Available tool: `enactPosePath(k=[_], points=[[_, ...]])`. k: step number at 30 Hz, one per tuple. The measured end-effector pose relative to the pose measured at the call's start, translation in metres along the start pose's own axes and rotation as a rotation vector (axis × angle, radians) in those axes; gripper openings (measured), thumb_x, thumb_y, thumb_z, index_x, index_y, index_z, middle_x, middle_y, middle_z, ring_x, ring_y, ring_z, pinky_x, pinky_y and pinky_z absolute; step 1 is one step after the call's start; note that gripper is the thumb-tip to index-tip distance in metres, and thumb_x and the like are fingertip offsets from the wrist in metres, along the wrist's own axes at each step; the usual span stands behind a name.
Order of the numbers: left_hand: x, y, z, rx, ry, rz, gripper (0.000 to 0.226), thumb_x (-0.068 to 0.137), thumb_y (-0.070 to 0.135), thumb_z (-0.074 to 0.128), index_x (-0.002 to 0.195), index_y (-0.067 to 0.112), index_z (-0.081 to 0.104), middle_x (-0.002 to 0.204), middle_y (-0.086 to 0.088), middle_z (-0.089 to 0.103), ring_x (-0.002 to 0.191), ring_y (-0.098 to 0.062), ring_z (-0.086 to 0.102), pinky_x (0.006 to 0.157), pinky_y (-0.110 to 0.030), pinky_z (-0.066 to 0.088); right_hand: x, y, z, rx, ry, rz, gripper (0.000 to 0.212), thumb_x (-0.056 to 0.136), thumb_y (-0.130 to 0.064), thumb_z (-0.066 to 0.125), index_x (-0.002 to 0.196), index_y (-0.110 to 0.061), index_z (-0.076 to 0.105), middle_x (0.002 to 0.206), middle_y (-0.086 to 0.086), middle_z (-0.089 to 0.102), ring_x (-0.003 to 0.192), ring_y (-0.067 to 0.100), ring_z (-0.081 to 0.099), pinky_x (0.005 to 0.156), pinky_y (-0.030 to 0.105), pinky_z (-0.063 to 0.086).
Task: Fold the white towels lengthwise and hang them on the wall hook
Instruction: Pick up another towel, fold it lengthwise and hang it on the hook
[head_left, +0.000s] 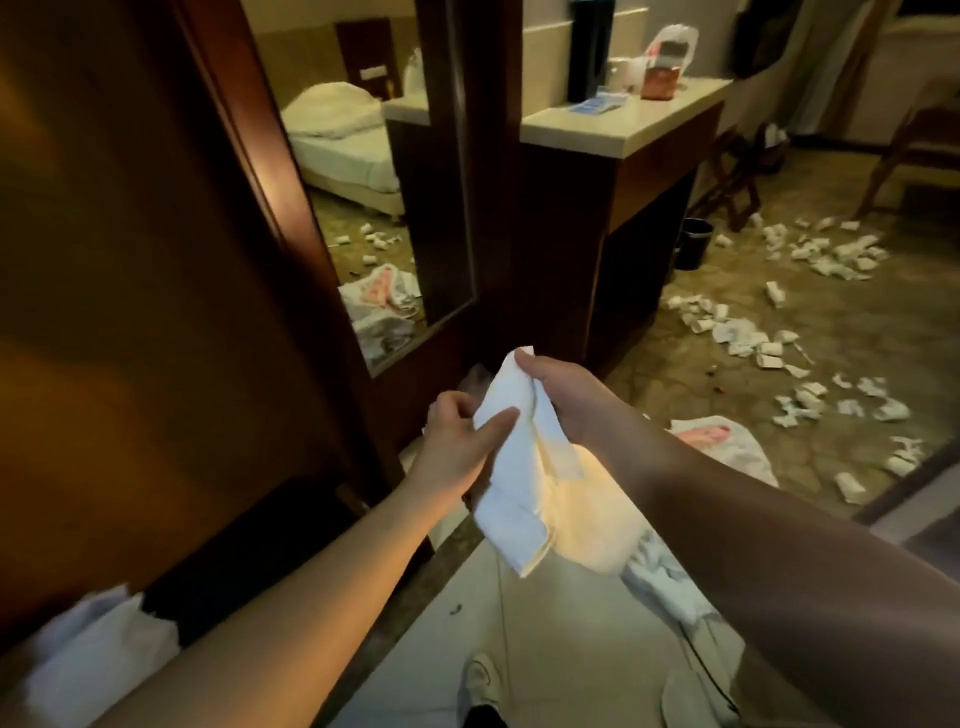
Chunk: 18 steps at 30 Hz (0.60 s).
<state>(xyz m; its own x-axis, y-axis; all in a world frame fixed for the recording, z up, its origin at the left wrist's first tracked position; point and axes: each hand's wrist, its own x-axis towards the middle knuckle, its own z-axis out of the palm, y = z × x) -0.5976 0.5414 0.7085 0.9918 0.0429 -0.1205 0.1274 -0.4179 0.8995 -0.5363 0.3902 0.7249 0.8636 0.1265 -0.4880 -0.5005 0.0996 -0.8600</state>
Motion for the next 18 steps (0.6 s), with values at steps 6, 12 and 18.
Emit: enactPosePath(k=[6, 12, 18], points=[[-0.064, -0.013, -0.052, 0.090, 0.073, -0.028, 0.020, 0.087, 0.034, 0.071, 0.086, 0.020, 0.057, 0.100, -0.005, 0.060, 0.097, -0.023, 0.061, 0.087, -0.044, 0.052, -0.033, 0.016, 0.053, 0.207, -0.142, -0.010, 0.036, 0.100, -0.014, 0.056, 0.135, -0.006, 0.053, 0.116, 0.018, 0.069, 0.100, 0.032, 0.070, 0.077, 0.041, 0.058], [-0.109, -0.019, -0.109, -0.088, 0.197, -0.123, 0.011, 0.094, 0.020, 0.066, 0.094, 0.018, 0.054, 0.106, -0.006, 0.065, 0.092, -0.025, 0.067, 0.078, -0.044, 0.057, -0.065, 0.029, 0.117, 0.202, -0.194, -0.037, 0.029, 0.100, 0.000, 0.050, 0.127, -0.006, 0.056, 0.112, 0.018, 0.069, 0.103, 0.034, 0.068, 0.079, 0.043, 0.057], [-0.162, -0.040, -0.175, -0.086, 0.155, -0.198, 0.031, 0.089, 0.028, 0.075, 0.108, 0.026, 0.050, 0.110, -0.003, 0.062, 0.090, -0.018, 0.066, 0.071, -0.031, 0.057, -0.110, 0.057, 0.201, 0.144, -0.299, -0.041, 0.034, 0.097, -0.004, 0.056, 0.130, -0.009, 0.057, 0.125, 0.020, 0.066, 0.112, 0.038, 0.066, 0.098, 0.058, 0.050]])
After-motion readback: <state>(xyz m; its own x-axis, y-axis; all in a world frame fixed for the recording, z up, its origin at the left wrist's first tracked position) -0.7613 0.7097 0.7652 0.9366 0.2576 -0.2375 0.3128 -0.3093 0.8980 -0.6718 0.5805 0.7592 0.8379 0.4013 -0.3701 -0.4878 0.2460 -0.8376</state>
